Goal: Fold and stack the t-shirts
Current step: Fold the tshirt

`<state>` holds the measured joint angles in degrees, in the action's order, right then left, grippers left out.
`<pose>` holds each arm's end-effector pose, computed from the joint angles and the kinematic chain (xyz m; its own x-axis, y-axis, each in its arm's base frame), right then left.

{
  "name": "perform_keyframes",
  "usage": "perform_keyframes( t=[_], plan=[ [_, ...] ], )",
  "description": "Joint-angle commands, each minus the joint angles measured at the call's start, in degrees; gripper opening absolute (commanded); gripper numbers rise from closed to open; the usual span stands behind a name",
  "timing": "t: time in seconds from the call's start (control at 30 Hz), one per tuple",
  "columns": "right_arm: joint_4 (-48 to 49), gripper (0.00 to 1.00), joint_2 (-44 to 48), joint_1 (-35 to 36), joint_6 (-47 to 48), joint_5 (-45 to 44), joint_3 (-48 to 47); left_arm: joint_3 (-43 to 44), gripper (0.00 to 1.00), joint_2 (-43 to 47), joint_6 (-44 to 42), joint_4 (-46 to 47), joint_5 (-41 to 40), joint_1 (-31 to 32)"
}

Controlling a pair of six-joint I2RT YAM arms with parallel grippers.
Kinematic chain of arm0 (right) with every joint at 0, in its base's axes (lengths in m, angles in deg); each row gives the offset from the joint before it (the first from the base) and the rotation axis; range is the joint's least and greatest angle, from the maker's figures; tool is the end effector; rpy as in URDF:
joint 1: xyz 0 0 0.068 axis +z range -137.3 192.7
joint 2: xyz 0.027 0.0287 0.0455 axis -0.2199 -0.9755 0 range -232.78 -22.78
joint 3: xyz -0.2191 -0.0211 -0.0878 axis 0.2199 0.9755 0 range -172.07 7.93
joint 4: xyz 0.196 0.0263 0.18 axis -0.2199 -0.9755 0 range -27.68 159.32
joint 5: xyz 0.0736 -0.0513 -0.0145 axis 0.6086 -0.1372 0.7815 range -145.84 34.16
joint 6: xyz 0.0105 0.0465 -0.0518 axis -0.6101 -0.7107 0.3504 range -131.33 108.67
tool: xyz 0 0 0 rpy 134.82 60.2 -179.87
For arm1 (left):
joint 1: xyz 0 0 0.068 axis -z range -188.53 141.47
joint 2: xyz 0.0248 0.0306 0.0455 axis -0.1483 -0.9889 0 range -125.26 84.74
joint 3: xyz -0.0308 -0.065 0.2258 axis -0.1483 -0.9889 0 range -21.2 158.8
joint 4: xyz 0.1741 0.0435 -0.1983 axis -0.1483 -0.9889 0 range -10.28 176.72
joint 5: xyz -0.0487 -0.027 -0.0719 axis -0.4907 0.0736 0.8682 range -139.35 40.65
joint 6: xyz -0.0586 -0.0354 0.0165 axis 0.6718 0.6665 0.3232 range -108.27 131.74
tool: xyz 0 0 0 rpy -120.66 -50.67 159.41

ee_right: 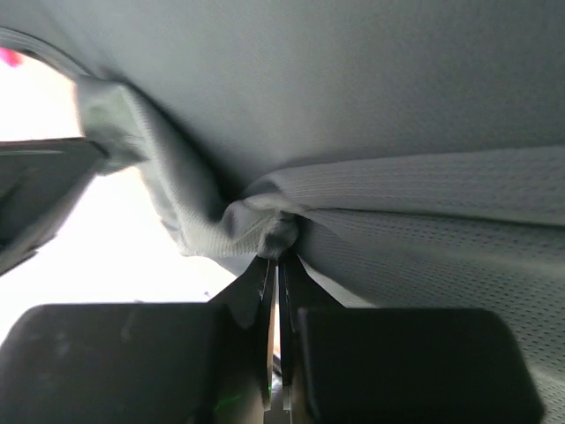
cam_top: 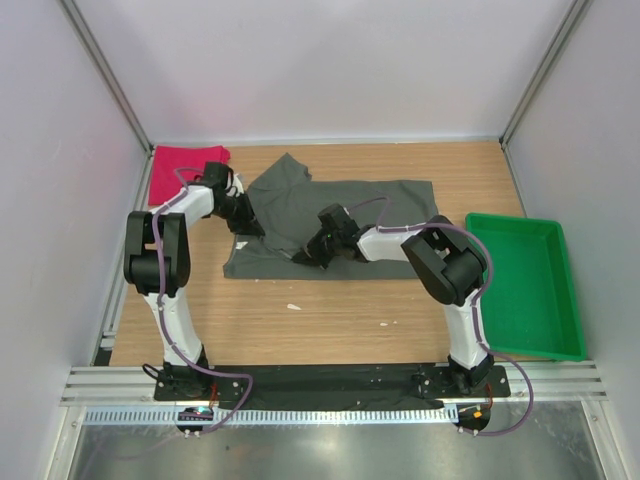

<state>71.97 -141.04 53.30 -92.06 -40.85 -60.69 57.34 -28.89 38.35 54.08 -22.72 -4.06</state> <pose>0.3125 0.2875 0.0659 -0.8421 0.5339 0.0765 0.4249 0.5693 0.7038 0.3954 -0.0568 0.1097 -0.9319 -0.3289 -0.1531 -0.1996 0.8172 -0.5408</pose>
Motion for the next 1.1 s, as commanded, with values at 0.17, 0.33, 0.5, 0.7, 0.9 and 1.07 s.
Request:
perform_keyframes(
  t=[0.17,0.33,0.5,0.7,0.9,1.07],
  plan=[
    [12.99,0.07,3.56,-2.01,-6.46,2.42,1.03,2.58,0.06,0.51,2.04,1.26,1.67,-0.34],
    [14.21,0.09,2.60,-3.33,-8.12,3.12,0.33,3.11,0.06,-0.02,4.41,2.41,1.58,-0.34],
    [15.54,0.10,1.89,-4.12,-9.44,4.00,0.77,3.90,0.06,-1.77,6.78,3.64,2.11,-0.34],
    [17.47,0.12,1.98,-5.18,-9.62,4.53,2.61,3.90,0.07,-3.27,10.12,5.22,2.20,-0.25],
    [24.05,0.16,1.54,-6.67,-9.80,6.28,6.56,1.88,0.16,-3.45,18.01,10.66,2.99,-0.43],
    [28.46,0.28,0.66,-8.08,-6.30,9.80,8.24,-4.18,0.29,-0.20,26.64,24.10,5.53,-0.69]
  ],
)
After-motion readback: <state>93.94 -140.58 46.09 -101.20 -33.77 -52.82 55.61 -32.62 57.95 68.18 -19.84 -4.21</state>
